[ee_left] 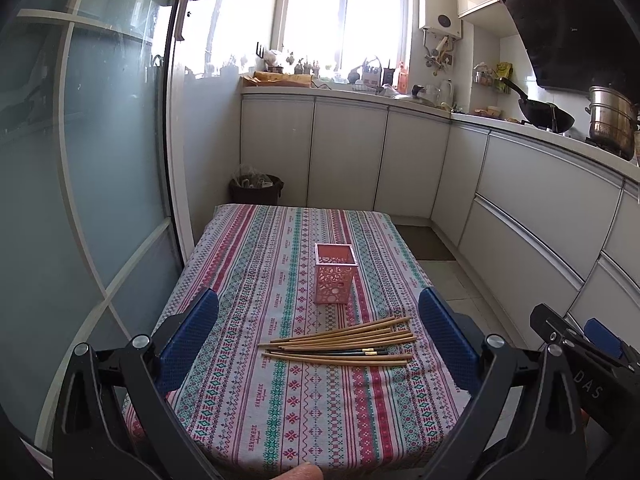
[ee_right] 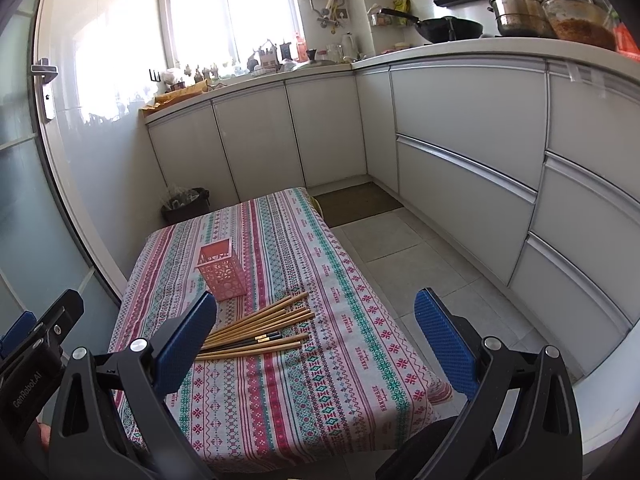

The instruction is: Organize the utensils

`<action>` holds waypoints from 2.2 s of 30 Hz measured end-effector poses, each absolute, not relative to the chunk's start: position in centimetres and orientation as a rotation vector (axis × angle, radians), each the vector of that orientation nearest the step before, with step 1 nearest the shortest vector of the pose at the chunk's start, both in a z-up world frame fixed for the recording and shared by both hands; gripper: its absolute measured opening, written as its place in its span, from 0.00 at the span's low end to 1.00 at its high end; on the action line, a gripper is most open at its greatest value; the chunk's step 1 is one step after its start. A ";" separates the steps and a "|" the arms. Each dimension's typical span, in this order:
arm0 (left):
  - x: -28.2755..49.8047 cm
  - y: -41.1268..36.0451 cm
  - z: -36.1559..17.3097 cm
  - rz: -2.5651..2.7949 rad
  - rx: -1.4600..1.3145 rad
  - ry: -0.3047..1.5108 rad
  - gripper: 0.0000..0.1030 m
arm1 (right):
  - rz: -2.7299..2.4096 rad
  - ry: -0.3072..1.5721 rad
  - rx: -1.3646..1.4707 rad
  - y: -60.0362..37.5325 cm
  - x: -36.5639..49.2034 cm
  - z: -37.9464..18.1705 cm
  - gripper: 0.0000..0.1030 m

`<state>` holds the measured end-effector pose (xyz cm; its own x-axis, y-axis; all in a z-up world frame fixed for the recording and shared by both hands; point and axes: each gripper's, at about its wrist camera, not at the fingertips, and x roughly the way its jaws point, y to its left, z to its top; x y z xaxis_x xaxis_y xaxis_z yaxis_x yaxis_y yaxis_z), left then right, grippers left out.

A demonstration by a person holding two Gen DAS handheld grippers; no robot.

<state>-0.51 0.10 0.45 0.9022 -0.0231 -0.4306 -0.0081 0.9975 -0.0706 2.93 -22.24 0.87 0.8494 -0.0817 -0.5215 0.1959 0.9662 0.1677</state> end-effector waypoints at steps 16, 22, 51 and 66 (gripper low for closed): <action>-0.3 0.4 0.4 -0.011 -0.074 0.449 0.93 | -0.146 0.539 0.218 -22.2 2.9 0.8 0.94; -0.3 0.4 0.3 -0.012 -0.073 0.451 0.93 | -0.148 0.532 0.225 -22.1 2.8 0.9 0.94; 12.0 -10.7 -12.9 -1.005 0.841 0.978 0.93 | -0.178 0.751 0.438 -30.9 12.6 -6.5 0.94; 18.5 -13.7 -19.3 -1.237 0.937 1.181 0.55 | -0.320 0.960 0.415 -34.6 17.5 -11.5 0.94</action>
